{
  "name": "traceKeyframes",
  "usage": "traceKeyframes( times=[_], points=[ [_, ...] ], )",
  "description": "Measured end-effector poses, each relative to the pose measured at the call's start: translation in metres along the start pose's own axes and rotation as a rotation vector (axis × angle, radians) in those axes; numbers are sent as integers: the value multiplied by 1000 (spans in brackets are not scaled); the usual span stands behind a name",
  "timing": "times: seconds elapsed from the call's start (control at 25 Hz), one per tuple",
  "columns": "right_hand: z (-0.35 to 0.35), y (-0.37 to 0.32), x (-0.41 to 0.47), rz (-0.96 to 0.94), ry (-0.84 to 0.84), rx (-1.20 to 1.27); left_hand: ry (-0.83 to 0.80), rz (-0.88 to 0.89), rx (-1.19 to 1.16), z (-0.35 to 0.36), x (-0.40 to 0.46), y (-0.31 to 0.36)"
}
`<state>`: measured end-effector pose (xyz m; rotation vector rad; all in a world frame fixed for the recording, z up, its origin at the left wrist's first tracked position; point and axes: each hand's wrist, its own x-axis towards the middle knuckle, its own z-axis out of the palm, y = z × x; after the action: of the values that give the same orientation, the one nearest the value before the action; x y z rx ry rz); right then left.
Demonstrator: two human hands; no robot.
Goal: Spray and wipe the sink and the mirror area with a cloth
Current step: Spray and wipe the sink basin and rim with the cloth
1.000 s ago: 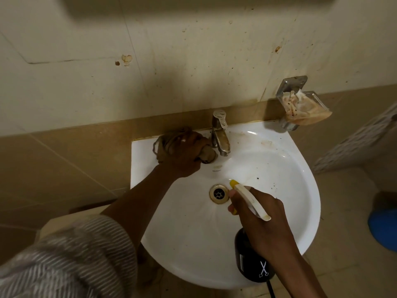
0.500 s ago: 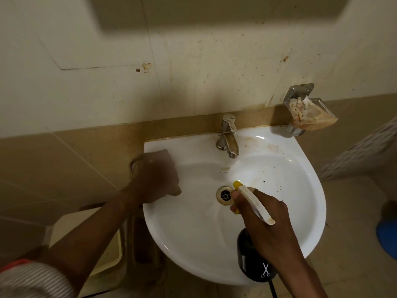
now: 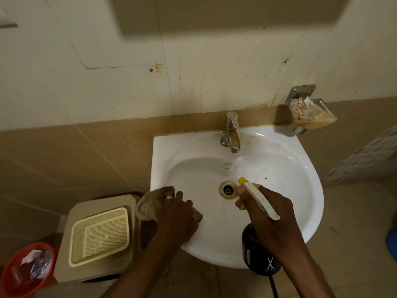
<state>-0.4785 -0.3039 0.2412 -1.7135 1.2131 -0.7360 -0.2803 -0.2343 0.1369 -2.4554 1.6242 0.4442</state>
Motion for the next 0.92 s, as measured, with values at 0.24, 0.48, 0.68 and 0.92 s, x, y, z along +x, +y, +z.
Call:
traceKeyframes(
  times=[0.24,0.48,0.68,0.92],
  points=[
    [-14,-3,-2,-9,-5,46,-258,0,-363,-15,-15,34],
    [-20,2,12,-58,-68,-58,202,-71,-740,-58,45,-23],
    [-5,-4,20,-175,-194,-58,176,16,-163,-30,73,-23],
    [-11,6,17,-170,-203,-71,-32,-13,-10,3,65,10]
  ],
)
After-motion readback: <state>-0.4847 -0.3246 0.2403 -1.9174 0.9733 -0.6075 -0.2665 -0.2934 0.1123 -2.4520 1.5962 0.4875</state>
